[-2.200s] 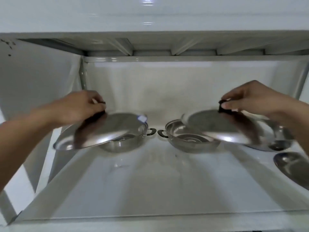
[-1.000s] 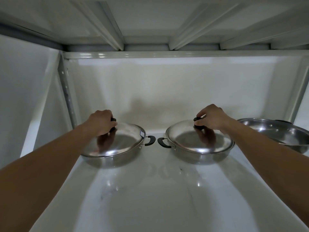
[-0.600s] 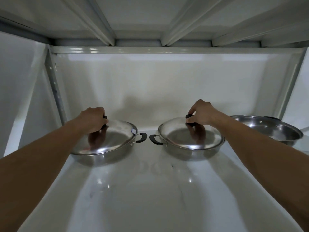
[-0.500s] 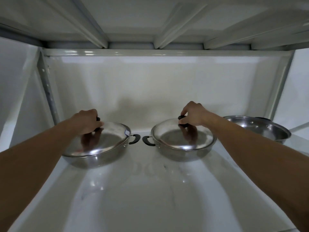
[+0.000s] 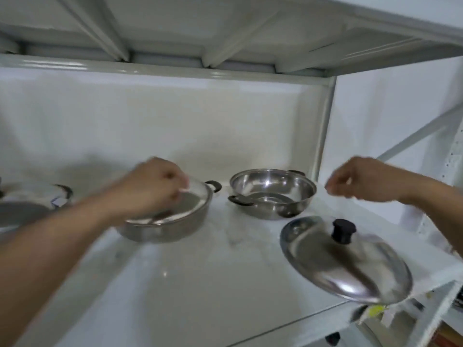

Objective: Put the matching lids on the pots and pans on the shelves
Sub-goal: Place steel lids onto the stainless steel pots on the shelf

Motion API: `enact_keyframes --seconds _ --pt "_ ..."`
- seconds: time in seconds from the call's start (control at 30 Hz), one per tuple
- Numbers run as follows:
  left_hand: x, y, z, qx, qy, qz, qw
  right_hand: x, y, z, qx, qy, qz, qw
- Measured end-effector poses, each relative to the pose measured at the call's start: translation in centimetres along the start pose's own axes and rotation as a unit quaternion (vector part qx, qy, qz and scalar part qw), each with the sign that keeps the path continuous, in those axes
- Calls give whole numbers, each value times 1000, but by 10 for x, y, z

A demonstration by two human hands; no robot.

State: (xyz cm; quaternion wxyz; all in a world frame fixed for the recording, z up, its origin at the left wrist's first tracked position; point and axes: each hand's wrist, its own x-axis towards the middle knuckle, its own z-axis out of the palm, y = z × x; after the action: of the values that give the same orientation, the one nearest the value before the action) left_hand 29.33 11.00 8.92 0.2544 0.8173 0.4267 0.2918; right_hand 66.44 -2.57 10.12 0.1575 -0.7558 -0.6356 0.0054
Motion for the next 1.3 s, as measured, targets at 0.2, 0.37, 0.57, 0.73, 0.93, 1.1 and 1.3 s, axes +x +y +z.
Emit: enact_keyframes --seconds 0.2,0.37,0.57,0.73,0.93,1.1,1.3 --pt "59 21 143 -201 -16 -211 956 -28 53 30 39 -161 -35 986" --pt "83 17 177 -336 87 -256 902 -33 61 39 71 -99 -92 988" --pt "96 11 188 -420 162 -276 849 -15 72 -51 226 -83 -80 967" --pt "101 10 194 -430 167 -273 844 78 41 -53 203 39 -70 976" --pt "106 8 194 -427 171 -276 844 182 7 20 133 27 -11 991" --pt "108 5 194 -427 169 -269 846 202 6 47 119 23 9 993" --pt "109 4 195 -428 163 -267 848 200 6 50 128 27 9 991"
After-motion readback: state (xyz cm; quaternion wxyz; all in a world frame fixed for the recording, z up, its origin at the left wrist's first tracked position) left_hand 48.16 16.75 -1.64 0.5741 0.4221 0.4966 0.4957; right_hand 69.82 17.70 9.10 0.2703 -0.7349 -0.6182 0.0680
